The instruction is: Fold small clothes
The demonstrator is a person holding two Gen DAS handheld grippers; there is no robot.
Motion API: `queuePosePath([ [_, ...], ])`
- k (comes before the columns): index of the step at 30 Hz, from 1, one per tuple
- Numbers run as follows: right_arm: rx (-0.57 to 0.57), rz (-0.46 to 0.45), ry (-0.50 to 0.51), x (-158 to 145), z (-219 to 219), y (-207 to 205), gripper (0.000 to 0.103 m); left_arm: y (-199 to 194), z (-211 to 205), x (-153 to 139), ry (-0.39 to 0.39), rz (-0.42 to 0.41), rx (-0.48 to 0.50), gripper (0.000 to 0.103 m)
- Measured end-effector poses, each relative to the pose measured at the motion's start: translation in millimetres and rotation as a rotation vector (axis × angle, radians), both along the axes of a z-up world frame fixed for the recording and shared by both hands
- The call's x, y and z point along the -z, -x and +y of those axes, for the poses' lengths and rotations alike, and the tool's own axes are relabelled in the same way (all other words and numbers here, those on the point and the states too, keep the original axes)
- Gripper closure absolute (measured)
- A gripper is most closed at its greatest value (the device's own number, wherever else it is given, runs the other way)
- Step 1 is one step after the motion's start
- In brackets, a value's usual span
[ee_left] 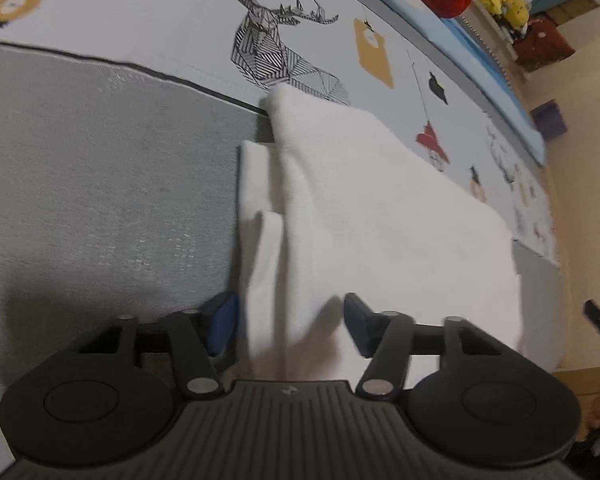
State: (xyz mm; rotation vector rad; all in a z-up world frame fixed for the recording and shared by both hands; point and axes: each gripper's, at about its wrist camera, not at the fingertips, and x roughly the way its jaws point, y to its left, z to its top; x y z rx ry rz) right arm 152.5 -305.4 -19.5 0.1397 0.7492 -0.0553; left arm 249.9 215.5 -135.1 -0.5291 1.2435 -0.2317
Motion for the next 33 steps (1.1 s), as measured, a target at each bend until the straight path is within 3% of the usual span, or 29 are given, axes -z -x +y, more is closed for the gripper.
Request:
queuePosePath([
  [3, -0.007, -0.003, 0.005, -1, -4, 3, 0.077, -1, -5, 3, -0.016, 0.002, 0.003, 0.058],
  [26, -0.001, 0.016, 0.035, 2, -7, 6, 0.077, 0, -21, 1, -0.072, -0.021, 0.035, 0.059],
  [29, -0.001, 0.018, 0.04, 3, -5, 6, 0.077, 0, -20, 1, -0.091, -0.021, 0.036, 0.07],
  [31, -0.001, 0.02, 0.042, 3, -4, 5, 0.077, 1, -18, 2, -0.087, -0.021, 0.032, 0.082],
  [33, 0.001, 0.019, 0.041, 3, -2, 5, 0.077, 2, -18, 1, -0.09, -0.03, 0.036, 0.087],
])
